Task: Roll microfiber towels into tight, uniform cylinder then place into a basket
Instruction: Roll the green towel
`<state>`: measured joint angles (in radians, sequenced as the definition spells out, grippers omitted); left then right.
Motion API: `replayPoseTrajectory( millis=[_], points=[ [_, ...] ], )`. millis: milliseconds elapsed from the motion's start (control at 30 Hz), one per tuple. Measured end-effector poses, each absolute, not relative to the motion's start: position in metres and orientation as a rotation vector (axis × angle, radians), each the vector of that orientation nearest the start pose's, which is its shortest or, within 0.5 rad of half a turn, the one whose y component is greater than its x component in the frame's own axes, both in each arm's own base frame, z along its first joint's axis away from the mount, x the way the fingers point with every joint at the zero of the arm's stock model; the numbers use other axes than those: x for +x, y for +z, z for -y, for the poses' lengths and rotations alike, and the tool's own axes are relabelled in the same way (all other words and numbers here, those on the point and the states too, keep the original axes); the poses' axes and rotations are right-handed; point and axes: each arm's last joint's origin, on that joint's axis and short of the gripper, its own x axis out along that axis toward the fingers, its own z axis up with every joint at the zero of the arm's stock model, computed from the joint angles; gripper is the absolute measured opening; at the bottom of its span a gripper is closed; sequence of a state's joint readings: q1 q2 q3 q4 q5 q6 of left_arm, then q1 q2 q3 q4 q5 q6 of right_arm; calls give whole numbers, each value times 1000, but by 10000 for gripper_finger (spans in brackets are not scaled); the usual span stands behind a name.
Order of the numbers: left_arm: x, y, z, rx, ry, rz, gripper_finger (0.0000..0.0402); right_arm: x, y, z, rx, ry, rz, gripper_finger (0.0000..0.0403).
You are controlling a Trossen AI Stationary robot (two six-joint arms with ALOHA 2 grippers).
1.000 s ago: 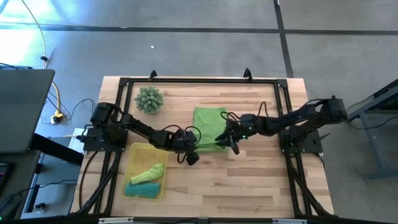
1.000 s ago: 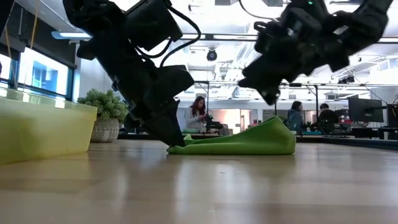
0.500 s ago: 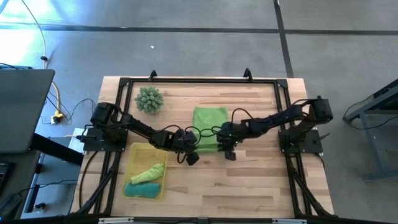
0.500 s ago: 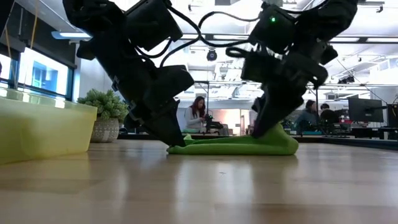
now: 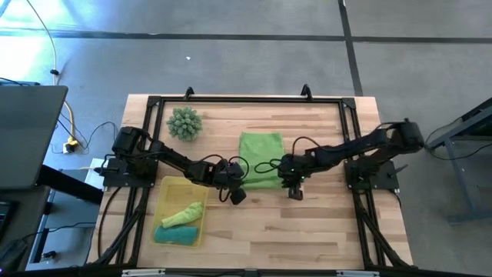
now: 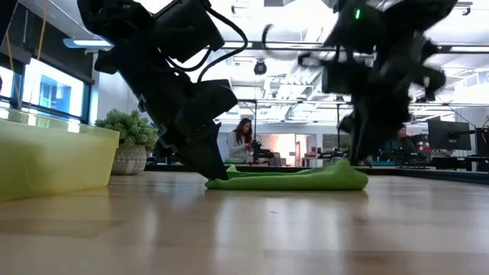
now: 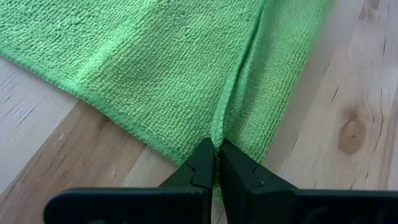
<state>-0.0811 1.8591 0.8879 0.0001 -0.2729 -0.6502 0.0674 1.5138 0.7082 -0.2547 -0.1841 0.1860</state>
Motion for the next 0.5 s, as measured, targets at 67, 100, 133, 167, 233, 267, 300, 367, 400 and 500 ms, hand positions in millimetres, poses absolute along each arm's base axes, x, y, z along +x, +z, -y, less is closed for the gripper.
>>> replayPoseTrajectory(
  millis=[67, 100, 133, 167, 233, 267, 300, 367, 400, 500],
  points=[
    [337, 109, 20, -427, 476, -854, 5, 262, 165, -24, 234, 127, -1033, 68],
    [337, 109, 20, -427, 476, -854, 5, 260, 172, -25, 235, 121, -1005, 68],
    [337, 109, 20, -427, 476, -854, 5, 259, 177, -26, 232, 126, -978, 68],
    [337, 109, 20, -428, 476, -854, 5, 259, 181, -28, 214, 133, -949, 68],
    [337, 109, 20, -428, 475, -854, 5, 260, 185, -35, 139, 165, -902, 68],
    [337, 109, 20, -427, 476, -854, 5, 261, 186, -39, 95, 174, -876, 68],
    [337, 109, 20, -428, 475, -852, 5, 262, 186, -43, 45, 178, -863, 68],
    [337, 110, 20, -428, 475, -851, 5, 265, 180, -49, -39, 153, -857, 70],
    [337, 109, 20, -428, 474, -851, 5, 266, 177, -51, -76, 140, -861, 73],
    [337, 110, 20, -429, 474, -849, 5, 270, 167, -53, -144, 96, -888, 95]
  ],
)
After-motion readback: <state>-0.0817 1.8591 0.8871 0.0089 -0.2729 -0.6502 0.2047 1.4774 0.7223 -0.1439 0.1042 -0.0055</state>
